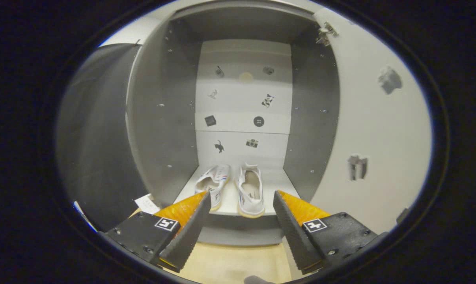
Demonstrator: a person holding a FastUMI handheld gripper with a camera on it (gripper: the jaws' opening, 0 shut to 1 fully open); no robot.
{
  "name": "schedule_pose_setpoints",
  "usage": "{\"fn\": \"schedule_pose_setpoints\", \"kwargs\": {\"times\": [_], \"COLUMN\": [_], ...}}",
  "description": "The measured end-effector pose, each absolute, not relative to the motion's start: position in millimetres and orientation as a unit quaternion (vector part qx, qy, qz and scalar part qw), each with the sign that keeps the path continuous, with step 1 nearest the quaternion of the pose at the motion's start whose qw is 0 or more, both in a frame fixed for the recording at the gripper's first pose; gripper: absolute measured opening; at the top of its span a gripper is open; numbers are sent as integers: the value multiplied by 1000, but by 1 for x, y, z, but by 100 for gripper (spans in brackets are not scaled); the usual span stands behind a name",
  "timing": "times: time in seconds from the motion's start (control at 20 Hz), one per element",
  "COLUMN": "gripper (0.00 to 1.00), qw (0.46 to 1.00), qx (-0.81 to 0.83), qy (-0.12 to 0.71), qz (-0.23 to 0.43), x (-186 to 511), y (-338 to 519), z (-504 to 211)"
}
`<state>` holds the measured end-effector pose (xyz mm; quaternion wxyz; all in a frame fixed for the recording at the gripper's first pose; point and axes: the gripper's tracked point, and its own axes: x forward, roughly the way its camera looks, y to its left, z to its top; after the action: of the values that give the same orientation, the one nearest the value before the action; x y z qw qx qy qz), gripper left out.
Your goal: Open the shoe cabinet door, grab the shoes and put them into the shoe cabinet, then close the shoe cabinet door.
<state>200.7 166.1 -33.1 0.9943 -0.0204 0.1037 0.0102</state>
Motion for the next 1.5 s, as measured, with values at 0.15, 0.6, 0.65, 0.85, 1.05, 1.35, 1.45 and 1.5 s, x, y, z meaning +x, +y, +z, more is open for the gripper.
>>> {"fn": "schedule_pose_setpoints", "kwargs": {"times": [0.15,0.6,0.65,0.85,1.05,1.35,1.45,1.5], "gripper": [100,100,100,100,100,100,99,99], "qw": [996,1000,1000,999,997,994,995,995], "qx": [-18,9,14,27,39,58,59,58], "qy": [80,12,11,3,2,-1,5,5], "qz": [23,13,8,-25,-64,-92,-85,-79], "x": [125,-71,-85,-129,-141,-117,-98,-87], "y": [170,123,113,61,0,-87,-108,-115], "z": [-28,-3,-3,3,8,13,11,12]}}
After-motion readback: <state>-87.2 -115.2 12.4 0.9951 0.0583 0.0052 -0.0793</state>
